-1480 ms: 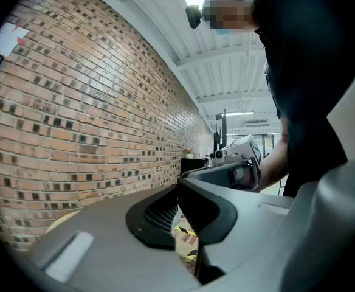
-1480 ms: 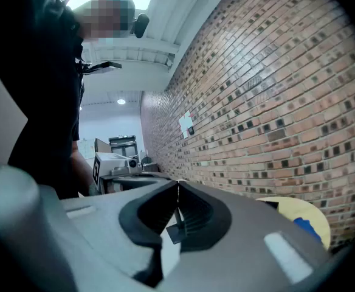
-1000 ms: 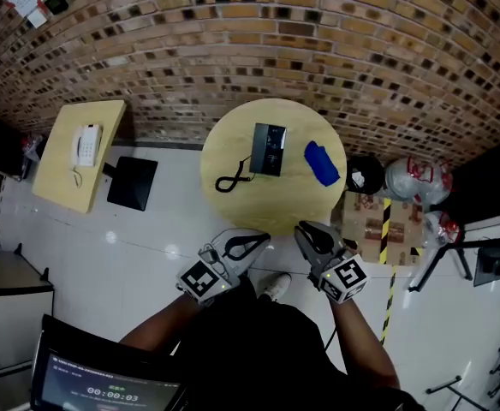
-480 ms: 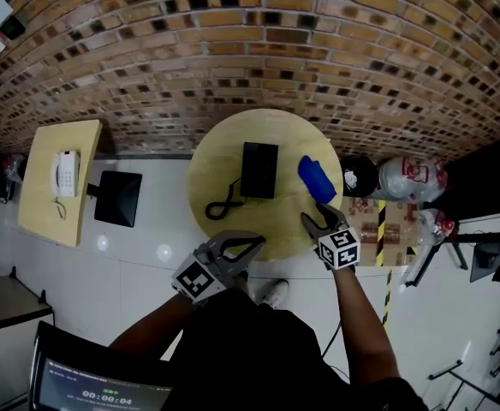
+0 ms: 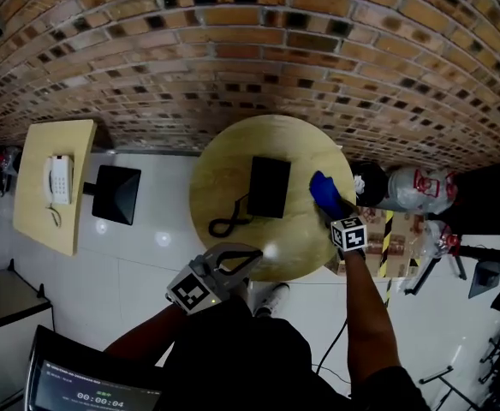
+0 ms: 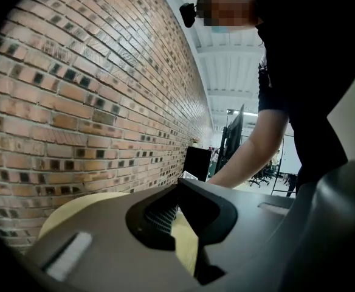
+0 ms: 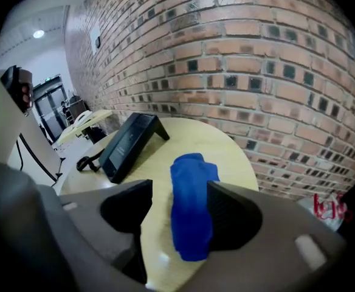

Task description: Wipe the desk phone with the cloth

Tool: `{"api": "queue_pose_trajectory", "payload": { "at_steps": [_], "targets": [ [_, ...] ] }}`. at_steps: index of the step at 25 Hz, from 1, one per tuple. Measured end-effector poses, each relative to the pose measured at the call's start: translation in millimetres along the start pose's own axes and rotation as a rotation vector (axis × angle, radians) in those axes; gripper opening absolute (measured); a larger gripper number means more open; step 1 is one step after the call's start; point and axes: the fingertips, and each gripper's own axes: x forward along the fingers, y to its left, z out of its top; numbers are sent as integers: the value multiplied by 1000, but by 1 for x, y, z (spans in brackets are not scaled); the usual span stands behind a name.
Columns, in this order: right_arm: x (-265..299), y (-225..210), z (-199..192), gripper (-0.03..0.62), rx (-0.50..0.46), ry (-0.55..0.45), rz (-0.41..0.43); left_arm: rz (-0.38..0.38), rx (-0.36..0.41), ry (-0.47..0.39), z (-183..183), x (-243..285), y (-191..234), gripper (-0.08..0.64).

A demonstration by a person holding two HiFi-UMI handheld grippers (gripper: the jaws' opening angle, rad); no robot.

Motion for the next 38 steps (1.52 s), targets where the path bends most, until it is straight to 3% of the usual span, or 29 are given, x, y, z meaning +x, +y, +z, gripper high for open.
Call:
{"api": "queue_pose_trajectory", "payload": {
  "at_steps": [5,10,12,16,20,25,31,35,38],
  "targets": [
    [34,-23,-8,268,44,86,-8,42,-42,11,-5,-12,26,2],
    [56,-24,-31,264,5,196,4,72,-51,20,-10,-19,37,2],
    [56,-26,-32,242,-3,200,-12,76,-54,20,-12,-21,38,2],
    [56,-24,-32,128,10,205,2,71,-60,24,-17,-22,35,2],
    [55,-17,-25,97,22,179,21,65,-58,15,-17,-20,33,2],
    [49,7,21,94,-8,57,64,68,-51,3,-13,-17,34,2],
    [35,60,112,94,-133,-128,177,87,-53,-16,-5,-17,39,2],
    [48,95,153,94,-224,-164,231,95,-53,-22,-4,-20,43,2],
    [68,108,161,94,-255,-144,238,106,-57,-27,-4,-25,47,2]
  ]
}}
